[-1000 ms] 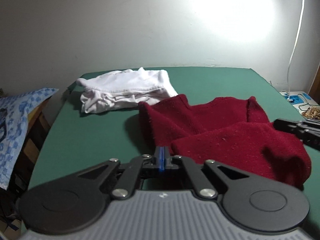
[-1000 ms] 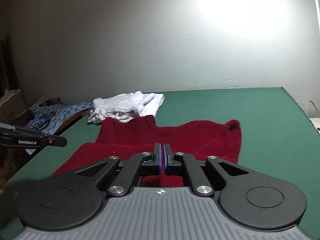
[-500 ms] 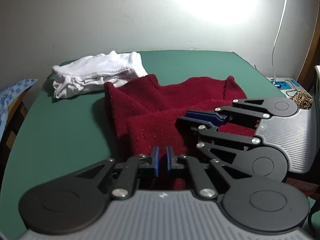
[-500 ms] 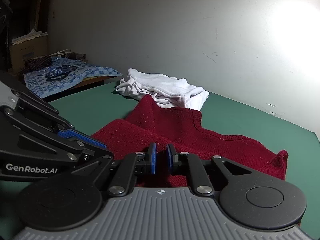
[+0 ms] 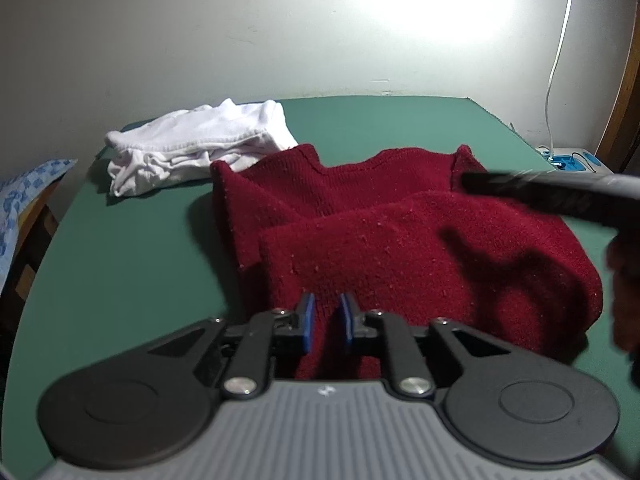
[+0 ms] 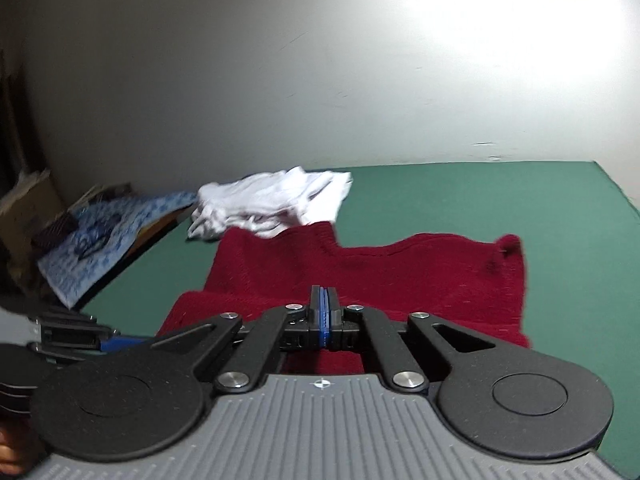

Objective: Fold clothes
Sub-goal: 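Open both grippers and lift them away from the folded sweater, then grasp the edge of the folded red sweater with both grippers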

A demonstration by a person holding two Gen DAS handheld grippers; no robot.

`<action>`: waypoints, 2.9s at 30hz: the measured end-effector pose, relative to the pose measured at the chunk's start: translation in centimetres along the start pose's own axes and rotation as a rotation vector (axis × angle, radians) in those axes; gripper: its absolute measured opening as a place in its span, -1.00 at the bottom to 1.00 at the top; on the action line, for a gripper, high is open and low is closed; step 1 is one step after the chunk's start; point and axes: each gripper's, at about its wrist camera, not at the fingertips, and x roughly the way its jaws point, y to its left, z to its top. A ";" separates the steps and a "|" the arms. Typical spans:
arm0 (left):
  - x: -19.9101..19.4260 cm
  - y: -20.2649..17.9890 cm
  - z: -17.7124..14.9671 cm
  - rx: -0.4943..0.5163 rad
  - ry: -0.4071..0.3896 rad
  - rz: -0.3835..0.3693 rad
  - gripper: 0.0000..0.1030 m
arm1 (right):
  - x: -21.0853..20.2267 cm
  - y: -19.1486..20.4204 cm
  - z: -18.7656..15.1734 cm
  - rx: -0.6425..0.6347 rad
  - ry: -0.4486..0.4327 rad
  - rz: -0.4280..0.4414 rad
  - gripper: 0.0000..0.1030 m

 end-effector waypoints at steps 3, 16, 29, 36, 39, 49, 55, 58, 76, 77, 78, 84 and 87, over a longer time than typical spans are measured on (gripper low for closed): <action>-0.9 0.2 -0.1 0.024 -0.008 -0.001 -0.69 | -3.5 -2.8 0.4 0.077 -0.005 -0.042 -1.00; -9.5 0.7 -5.8 0.353 0.229 -0.036 -0.42 | -20.8 -4.7 -5.1 0.008 0.625 0.057 -0.69; -10.1 -3.4 -2.6 0.463 0.108 -0.085 0.36 | -16.9 2.2 0.3 -0.104 0.165 -0.080 -0.32; -3.5 -3.7 1.6 0.303 0.131 -0.074 0.06 | -5.6 3.6 0.8 -0.048 0.164 0.059 -0.15; -0.7 -3.6 1.5 0.247 0.171 -0.058 -0.30 | -2.3 3.2 -0.5 -0.077 0.223 0.071 -0.36; -0.6 0.3 3.9 0.200 0.170 0.017 0.06 | -2.3 -6.5 6.3 0.047 0.242 0.039 -0.59; 5.2 6.5 10.1 -0.006 0.126 -0.053 0.82 | 4.4 -15.3 9.1 0.199 0.352 0.065 0.13; 8.5 7.4 10.7 0.013 0.141 -0.076 0.79 | 6.7 -16.7 7.8 0.272 0.414 0.114 0.12; 12.0 11.1 6.5 -0.152 0.251 -0.270 0.91 | 5.7 -19.4 2.7 0.528 0.508 0.324 0.24; 12.6 10.9 6.7 -0.136 0.244 -0.265 0.91 | 6.2 -19.3 2.9 0.531 0.494 0.326 0.24; 13.1 10.7 6.9 -0.123 0.235 -0.262 0.94 | 6.7 -19.3 3.0 0.538 0.478 0.327 0.24; 15.8 10.8 9.0 -0.100 0.188 -0.269 0.97 | 9.4 -20.4 3.9 0.564 0.398 0.349 0.22; 17.0 11.2 9.8 -0.106 0.163 -0.276 0.97 | 10.8 -20.9 4.3 0.554 0.351 0.361 0.21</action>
